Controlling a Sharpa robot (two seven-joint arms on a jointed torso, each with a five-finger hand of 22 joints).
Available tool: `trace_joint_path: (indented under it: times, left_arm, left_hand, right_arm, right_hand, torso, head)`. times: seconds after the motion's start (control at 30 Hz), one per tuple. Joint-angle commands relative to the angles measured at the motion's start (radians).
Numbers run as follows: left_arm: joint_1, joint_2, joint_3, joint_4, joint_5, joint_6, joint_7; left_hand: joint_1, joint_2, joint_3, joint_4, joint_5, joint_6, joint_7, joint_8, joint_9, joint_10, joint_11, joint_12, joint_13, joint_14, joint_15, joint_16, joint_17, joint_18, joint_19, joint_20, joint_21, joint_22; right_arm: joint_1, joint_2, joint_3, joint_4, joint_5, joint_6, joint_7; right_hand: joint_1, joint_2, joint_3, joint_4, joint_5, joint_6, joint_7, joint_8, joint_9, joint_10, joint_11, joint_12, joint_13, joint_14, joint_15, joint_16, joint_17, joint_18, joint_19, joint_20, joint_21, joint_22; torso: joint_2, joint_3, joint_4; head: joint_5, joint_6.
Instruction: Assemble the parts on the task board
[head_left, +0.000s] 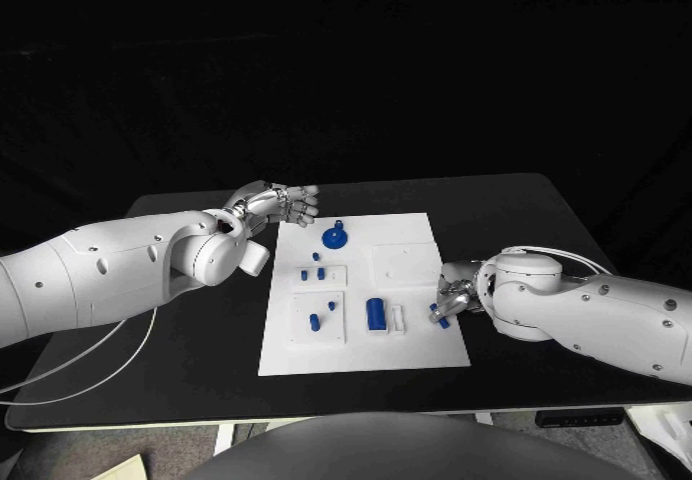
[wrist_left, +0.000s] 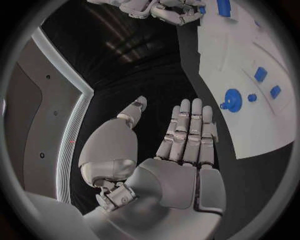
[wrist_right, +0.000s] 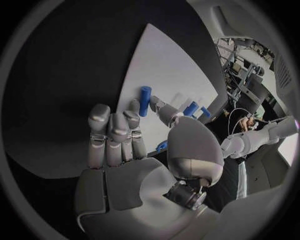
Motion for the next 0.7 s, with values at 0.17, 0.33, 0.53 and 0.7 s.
trace_joint_path:
  times: [0.17, 0.33, 0.53, 0.7]
  left_arm:
    - [0.001, 0.002, 0.001, 0.003, -0.002, 0.017, 0.002]
    - [0.001, 0.001, 0.001, 0.002, -0.002, 0.017, 0.001]
    - [0.001, 0.001, 0.001, 0.002, -0.002, 0.018, 0.002]
    - [0.001, 0.0, 0.001, 0.002, -0.003, 0.018, 0.001]
  left_hand:
    - [-0.001, 0.007, -0.001, -0.003, -0.002, -0.003, -0.001, 0.005, -0.002, -0.005, 0.0, 0.001, -0.001, 0.008, 0.001, -0.004, 0.002, 0.021, 0.005, 0.004, -0.004, 0.002]
    - [-0.001, 0.007, 0.0, -0.003, -0.002, -0.003, 0.0, 0.004, -0.002, -0.005, 0.0, 0.001, -0.001, 0.009, 0.001, -0.004, 0.003, 0.021, 0.005, 0.004, -0.004, 0.002]
    - [-0.001, 0.007, 0.0, -0.003, -0.002, -0.003, 0.0, 0.005, -0.002, -0.005, 0.0, 0.001, -0.001, 0.009, 0.001, -0.005, 0.003, 0.021, 0.005, 0.004, -0.005, 0.002]
    - [-0.001, 0.008, 0.0, -0.004, -0.002, -0.003, 0.0, 0.005, -0.002, -0.005, 0.0, 0.001, -0.001, 0.009, 0.001, -0.005, 0.003, 0.021, 0.005, 0.004, -0.005, 0.002]
  right_arm:
    - [-0.027, 0.012, -0.018, -0.002, 0.018, 0.06, 0.016]
    - [-0.027, 0.013, -0.018, -0.006, 0.019, 0.052, 0.019]
    - [-0.027, 0.007, -0.018, 0.002, 0.121, 0.028, 0.03]
    - [-0.025, 0.0, -0.014, 0.019, 0.168, -0.025, 0.048]
  right_hand:
    - [0.039, 0.036, 0.024, -0.08, 0.041, -0.017, 0.03, -0.034, -0.389, 0.001, 0.011, 0.003, 0.001, 0.001, 0.009, -0.004, -0.002, 0.034, -0.01, 0.009, 0.006, 0.011]
    - [0.034, 0.043, 0.028, -0.088, 0.034, -0.011, 0.029, -0.034, -0.391, 0.003, 0.01, 0.003, 0.0, 0.002, 0.008, -0.004, -0.003, 0.034, -0.008, 0.012, 0.006, 0.01]
    - [0.006, 0.054, 0.029, -0.076, 0.044, -0.001, 0.027, -0.032, -0.395, 0.007, 0.008, 0.003, -0.002, 0.003, 0.007, -0.004, -0.003, 0.034, -0.005, 0.016, 0.006, 0.008]
    - [-0.04, 0.046, 0.01, -0.052, 0.072, 0.007, 0.024, -0.033, -0.399, 0.01, 0.005, 0.003, -0.003, 0.004, 0.004, -0.004, -0.003, 0.034, -0.001, 0.016, 0.007, 0.007]
  torso:
    - [0.0, -0.0006, 0.0]
    - [0.0, -0.0001, 0.0007]
    - [0.0, -0.0004, 0.0]
    - [0.0, 0.0001, 0.0001]
  head:
    - [-0.002, 0.0]
    - [-0.001, 0.0]
    - [0.0, 0.0]
    - [0.003, 0.0]
